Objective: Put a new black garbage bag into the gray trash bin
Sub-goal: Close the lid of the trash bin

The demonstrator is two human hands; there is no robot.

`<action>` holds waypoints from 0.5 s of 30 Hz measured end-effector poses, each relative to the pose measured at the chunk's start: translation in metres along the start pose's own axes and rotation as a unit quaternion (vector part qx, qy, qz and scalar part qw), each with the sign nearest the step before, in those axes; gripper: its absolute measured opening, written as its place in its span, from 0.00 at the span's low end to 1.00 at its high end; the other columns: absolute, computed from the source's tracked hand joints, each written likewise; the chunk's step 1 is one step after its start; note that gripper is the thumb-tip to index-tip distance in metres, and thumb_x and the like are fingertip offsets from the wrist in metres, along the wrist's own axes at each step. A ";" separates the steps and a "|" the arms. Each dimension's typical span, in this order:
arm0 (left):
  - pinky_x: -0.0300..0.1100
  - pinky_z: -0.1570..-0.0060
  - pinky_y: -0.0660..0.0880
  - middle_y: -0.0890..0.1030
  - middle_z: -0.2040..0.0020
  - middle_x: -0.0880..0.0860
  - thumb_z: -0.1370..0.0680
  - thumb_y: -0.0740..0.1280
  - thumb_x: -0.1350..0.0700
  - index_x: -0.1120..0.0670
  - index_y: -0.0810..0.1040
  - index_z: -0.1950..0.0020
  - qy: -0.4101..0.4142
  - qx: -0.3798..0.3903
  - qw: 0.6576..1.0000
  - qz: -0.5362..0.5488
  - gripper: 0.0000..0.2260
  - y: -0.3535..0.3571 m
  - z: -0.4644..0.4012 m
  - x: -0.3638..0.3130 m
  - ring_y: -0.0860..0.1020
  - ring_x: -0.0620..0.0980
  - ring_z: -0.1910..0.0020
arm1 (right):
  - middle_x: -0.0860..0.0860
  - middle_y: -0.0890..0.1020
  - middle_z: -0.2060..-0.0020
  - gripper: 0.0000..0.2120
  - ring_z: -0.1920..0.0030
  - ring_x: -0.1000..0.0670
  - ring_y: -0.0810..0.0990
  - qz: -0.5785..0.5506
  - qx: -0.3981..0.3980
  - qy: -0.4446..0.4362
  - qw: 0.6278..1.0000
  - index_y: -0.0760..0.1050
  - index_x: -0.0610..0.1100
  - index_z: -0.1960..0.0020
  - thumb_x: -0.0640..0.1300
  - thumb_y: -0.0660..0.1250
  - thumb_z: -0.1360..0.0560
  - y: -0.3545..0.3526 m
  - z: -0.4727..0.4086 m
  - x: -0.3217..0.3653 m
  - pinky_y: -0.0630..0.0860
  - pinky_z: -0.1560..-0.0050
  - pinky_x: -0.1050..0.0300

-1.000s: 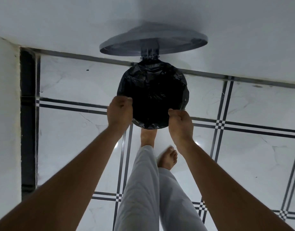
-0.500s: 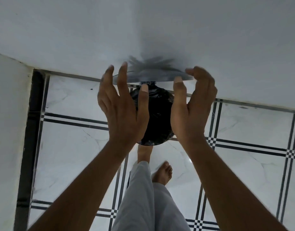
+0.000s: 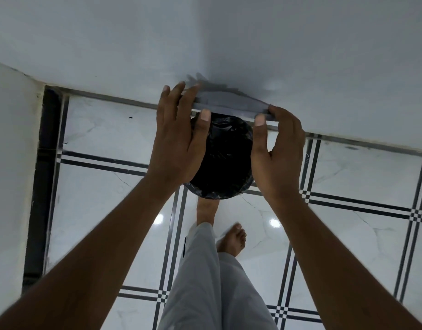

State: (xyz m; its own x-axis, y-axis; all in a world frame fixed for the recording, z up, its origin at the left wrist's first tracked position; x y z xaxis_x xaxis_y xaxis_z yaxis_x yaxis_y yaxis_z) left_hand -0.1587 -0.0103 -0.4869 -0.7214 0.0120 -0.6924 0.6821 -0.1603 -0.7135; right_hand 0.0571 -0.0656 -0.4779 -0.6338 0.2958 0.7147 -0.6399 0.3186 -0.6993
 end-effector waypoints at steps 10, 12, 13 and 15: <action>0.56 0.19 0.64 0.70 0.19 0.58 0.12 0.58 0.45 0.57 0.71 0.20 0.021 0.012 1.000 -0.005 0.24 0.000 0.029 0.007 0.62 0.59 0.16 | 0.47 0.80 0.30 0.20 0.28 0.45 0.76 0.011 0.028 0.025 0.999 0.76 0.43 0.26 0.53 0.64 0.12 0.000 0.029 -0.006 0.66 0.28 0.70; 0.49 0.37 0.71 0.82 0.37 0.54 0.15 0.62 0.43 0.54 0.81 0.34 0.038 -0.020 0.998 -0.044 0.18 -0.011 0.033 0.007 0.78 0.54 0.36 | 0.48 0.81 0.35 0.19 0.32 0.45 0.78 0.000 0.020 0.043 0.999 0.78 0.43 0.30 0.54 0.66 0.14 -0.003 0.035 -0.015 0.72 0.31 0.66; 0.45 0.47 0.68 0.84 0.52 0.50 0.15 0.62 0.42 0.52 0.82 0.47 0.029 -0.037 0.997 -0.062 0.16 -0.016 0.035 0.010 0.80 0.50 0.51 | 0.50 0.82 0.40 0.19 0.37 0.45 0.80 -0.010 0.012 0.060 0.998 0.79 0.43 0.33 0.55 0.67 0.16 -0.006 0.038 -0.022 0.77 0.35 0.61; 0.42 0.59 0.64 0.75 0.71 0.46 0.13 0.59 0.41 0.50 0.72 0.64 -0.029 -0.013 0.998 -0.055 0.22 -0.011 0.037 0.028 0.72 0.46 0.71 | 0.52 0.84 0.50 0.14 0.48 0.46 0.84 -0.006 0.015 0.090 0.996 0.80 0.45 0.40 0.54 0.69 0.18 -0.006 0.046 -0.039 0.85 0.45 0.44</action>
State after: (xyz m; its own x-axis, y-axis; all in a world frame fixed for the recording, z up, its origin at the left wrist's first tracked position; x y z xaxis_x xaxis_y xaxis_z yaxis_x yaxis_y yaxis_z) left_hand -0.1906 -0.0446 -0.4946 -0.7971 -0.0299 -0.6031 0.6010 -0.1350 -0.7877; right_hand 0.0657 -0.1203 -0.5024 -0.5386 0.4502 0.7121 -0.6618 0.2969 -0.6883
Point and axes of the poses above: each hand's wrist, its own z-axis away from the middle knuckle, its own y-axis out of the palm, x = y × z, the point moved 10 cm from there along -z, towards the middle knuckle
